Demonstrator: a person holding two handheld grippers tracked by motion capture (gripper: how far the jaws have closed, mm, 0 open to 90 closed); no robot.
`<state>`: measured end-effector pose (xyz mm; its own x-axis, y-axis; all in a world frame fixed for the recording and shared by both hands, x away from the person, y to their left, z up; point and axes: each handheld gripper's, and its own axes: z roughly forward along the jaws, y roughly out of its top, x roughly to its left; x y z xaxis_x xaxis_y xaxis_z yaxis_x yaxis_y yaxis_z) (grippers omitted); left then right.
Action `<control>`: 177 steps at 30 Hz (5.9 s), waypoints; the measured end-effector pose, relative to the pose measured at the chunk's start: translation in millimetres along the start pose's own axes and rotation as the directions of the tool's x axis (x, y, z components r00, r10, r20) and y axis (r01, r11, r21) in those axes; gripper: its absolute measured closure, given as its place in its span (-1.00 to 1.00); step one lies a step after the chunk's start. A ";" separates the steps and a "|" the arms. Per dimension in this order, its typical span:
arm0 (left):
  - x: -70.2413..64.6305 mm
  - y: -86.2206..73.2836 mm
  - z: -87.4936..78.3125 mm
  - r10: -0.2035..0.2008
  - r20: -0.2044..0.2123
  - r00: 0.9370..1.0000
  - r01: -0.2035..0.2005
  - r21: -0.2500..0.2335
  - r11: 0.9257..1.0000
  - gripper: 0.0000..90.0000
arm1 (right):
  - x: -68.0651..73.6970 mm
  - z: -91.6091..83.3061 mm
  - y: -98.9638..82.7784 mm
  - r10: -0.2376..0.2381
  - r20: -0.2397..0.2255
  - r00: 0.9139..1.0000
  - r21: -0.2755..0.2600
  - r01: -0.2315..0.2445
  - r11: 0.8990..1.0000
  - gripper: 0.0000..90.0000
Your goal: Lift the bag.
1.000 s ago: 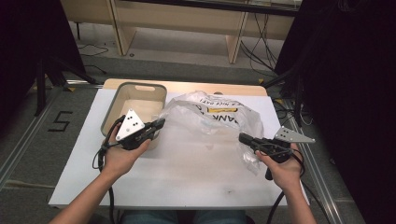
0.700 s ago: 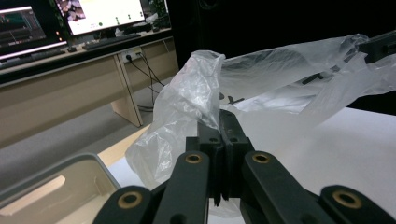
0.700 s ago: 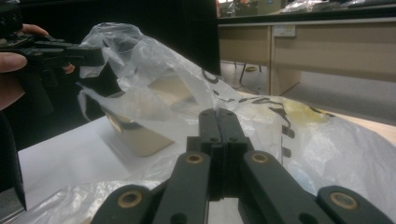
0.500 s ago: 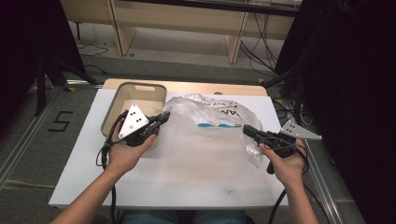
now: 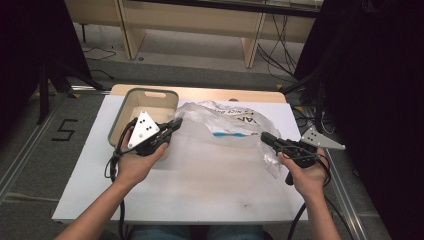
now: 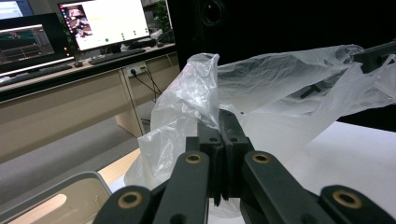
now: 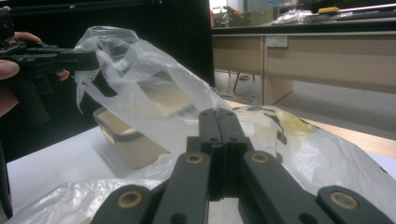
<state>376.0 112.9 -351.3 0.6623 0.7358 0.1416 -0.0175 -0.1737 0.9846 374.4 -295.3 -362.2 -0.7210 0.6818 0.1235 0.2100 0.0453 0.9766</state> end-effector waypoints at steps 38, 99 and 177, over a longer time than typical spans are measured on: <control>-5.8 16.5 7.4 0.005 -0.034 0.999 -0.008 -0.111 0.994 0.98 | 2.9 -2.4 3.3 -0.030 0.042 0.999 -0.037 0.031 0.999 1.00; 1.3 69.5 28.8 0.000 -0.079 0.997 -0.020 -0.263 0.965 0.98 | 3.8 -12.7 34.0 -0.087 0.140 0.986 -0.160 0.109 0.981 1.00; 16.6 9.3 84.1 -0.067 -0.117 0.991 0.076 0.075 0.994 -0.22 | -49.4 60.8 -0.5 -0.096 0.476 0.874 0.086 0.063 0.994 0.87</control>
<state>449.9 68.4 -348.4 0.5699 0.8171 0.0867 0.0892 -0.1664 0.9820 450.1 -284.6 -379.5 -0.3363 0.9391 -0.0700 0.2208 0.1509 0.9636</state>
